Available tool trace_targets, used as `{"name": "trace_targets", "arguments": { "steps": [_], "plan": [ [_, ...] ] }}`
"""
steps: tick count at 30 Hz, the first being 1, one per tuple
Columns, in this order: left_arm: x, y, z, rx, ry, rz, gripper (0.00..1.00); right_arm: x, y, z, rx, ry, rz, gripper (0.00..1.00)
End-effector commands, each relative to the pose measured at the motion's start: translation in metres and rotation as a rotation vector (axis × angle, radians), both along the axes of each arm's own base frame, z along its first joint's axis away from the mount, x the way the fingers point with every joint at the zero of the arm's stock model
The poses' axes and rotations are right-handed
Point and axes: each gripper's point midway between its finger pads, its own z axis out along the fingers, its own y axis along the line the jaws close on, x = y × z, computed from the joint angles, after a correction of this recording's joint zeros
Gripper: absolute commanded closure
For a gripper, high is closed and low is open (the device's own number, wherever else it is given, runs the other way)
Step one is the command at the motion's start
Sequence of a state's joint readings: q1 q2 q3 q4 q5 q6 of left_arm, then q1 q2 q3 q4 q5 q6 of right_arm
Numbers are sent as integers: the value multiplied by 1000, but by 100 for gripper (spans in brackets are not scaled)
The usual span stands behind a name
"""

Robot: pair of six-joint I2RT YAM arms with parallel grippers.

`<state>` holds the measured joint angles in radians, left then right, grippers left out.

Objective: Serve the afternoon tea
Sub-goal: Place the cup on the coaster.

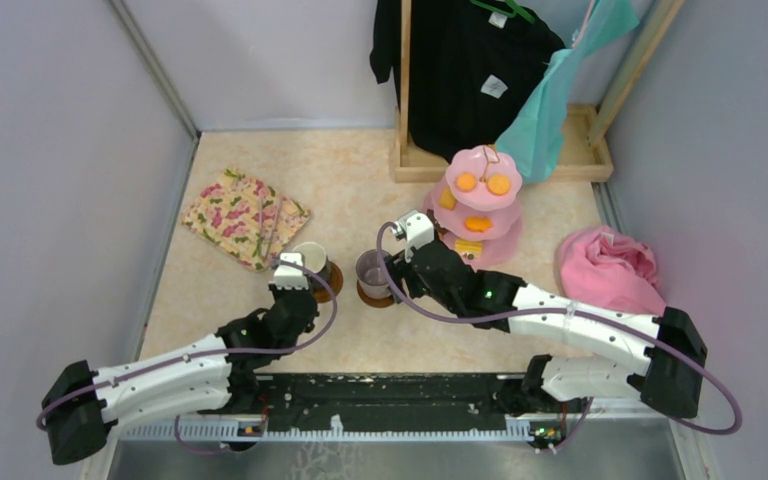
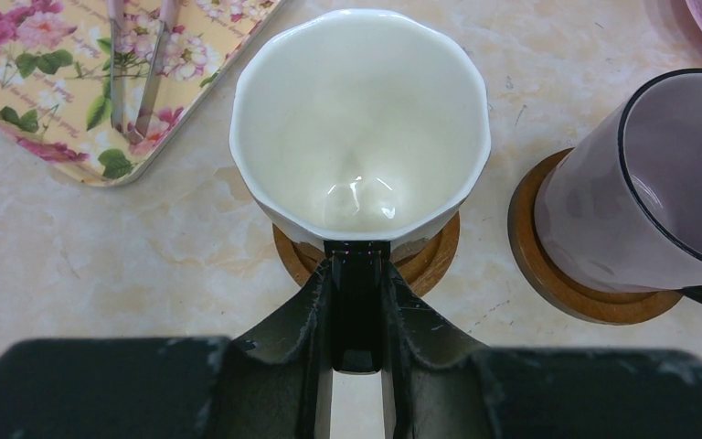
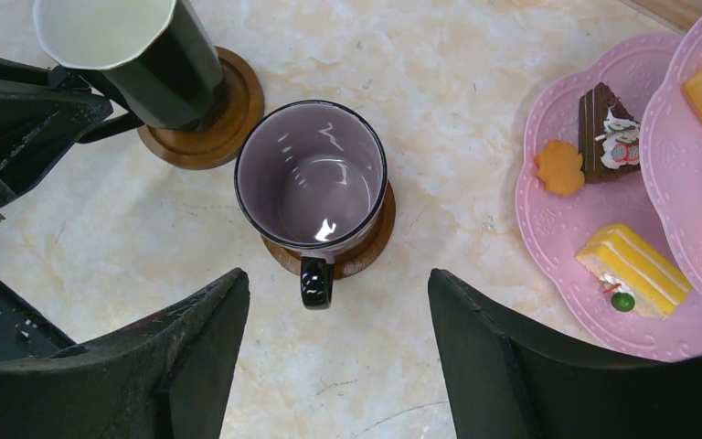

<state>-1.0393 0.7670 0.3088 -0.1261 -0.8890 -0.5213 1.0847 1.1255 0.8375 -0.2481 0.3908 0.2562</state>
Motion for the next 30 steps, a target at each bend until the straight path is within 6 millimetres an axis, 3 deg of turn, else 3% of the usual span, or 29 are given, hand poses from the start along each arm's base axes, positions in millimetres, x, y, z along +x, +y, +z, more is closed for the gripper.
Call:
{"name": "trace_targets", "arguments": {
  "steps": [1, 21, 30],
  "plan": [
    [8, -12, 24, -86, -77, -6, 100, -3, 5, 19, 74, -28, 12, 28],
    [4, -14, 14, -88, -23, 1, 100, -3, 4, 20, 70, -34, 9, 28],
    [2, -10, 9, -85, 3, 23, 86, -3, 5, 19, 65, -33, 11, 28]
  ]
}}
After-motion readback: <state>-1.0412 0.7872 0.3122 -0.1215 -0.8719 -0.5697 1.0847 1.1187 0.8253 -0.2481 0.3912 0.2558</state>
